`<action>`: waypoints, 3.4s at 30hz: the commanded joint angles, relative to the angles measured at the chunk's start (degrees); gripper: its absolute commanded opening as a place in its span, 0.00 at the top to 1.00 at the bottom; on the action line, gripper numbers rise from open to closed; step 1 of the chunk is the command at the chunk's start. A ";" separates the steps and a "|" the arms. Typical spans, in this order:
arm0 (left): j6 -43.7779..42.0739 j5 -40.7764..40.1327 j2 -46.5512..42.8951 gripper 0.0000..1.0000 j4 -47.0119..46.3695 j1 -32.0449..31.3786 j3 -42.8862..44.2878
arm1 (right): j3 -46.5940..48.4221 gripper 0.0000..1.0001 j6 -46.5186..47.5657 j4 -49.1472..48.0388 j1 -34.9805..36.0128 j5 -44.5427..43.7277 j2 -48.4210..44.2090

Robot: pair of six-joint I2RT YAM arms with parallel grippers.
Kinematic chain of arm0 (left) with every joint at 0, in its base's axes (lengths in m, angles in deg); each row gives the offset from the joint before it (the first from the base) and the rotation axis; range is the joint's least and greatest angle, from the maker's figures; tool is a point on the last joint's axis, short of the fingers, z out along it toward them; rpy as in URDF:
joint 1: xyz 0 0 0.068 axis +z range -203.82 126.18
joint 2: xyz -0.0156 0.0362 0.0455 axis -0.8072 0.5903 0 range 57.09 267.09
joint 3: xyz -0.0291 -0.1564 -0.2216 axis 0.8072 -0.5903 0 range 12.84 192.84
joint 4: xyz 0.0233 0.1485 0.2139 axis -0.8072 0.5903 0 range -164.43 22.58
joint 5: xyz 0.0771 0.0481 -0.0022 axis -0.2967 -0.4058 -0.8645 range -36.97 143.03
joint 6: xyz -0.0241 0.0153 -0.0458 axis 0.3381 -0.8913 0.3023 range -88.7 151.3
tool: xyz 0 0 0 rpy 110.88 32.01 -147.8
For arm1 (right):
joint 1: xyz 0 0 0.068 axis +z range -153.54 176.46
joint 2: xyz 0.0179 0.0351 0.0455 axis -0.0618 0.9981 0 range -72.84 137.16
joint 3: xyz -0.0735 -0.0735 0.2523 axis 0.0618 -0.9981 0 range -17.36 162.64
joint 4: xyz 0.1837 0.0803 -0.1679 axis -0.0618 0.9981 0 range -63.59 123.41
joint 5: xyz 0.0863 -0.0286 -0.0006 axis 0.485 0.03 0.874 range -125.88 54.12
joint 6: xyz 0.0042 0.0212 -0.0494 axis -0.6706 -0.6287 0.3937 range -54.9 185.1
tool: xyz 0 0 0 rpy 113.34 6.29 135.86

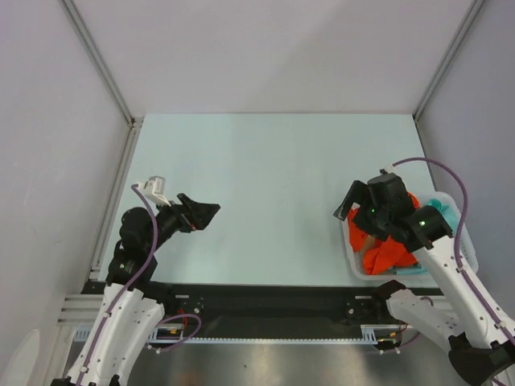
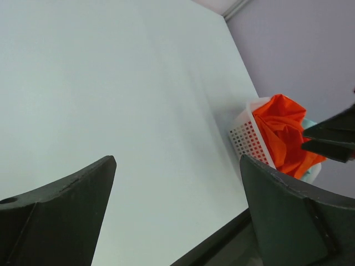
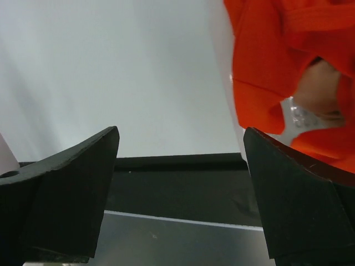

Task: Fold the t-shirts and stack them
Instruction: Grab the tshirt from the pile, then move the tshirt to the center of the board

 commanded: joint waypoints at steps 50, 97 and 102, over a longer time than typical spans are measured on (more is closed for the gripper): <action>5.17 -7.00 6.04 0.06 25.53 0.72 18.72 | 53.84 1.00 -2.01 -51.19 -16.01 36.54 15.56; -7.65 -16.49 44.97 0.18 19.19 -25.82 28.12 | -9.79 0.31 15.98 -26.08 38.23 4.11 33.84; -10.38 -16.58 47.96 0.15 19.56 -26.00 28.13 | -10.66 0.33 13.53 -27.39 38.32 3.31 35.96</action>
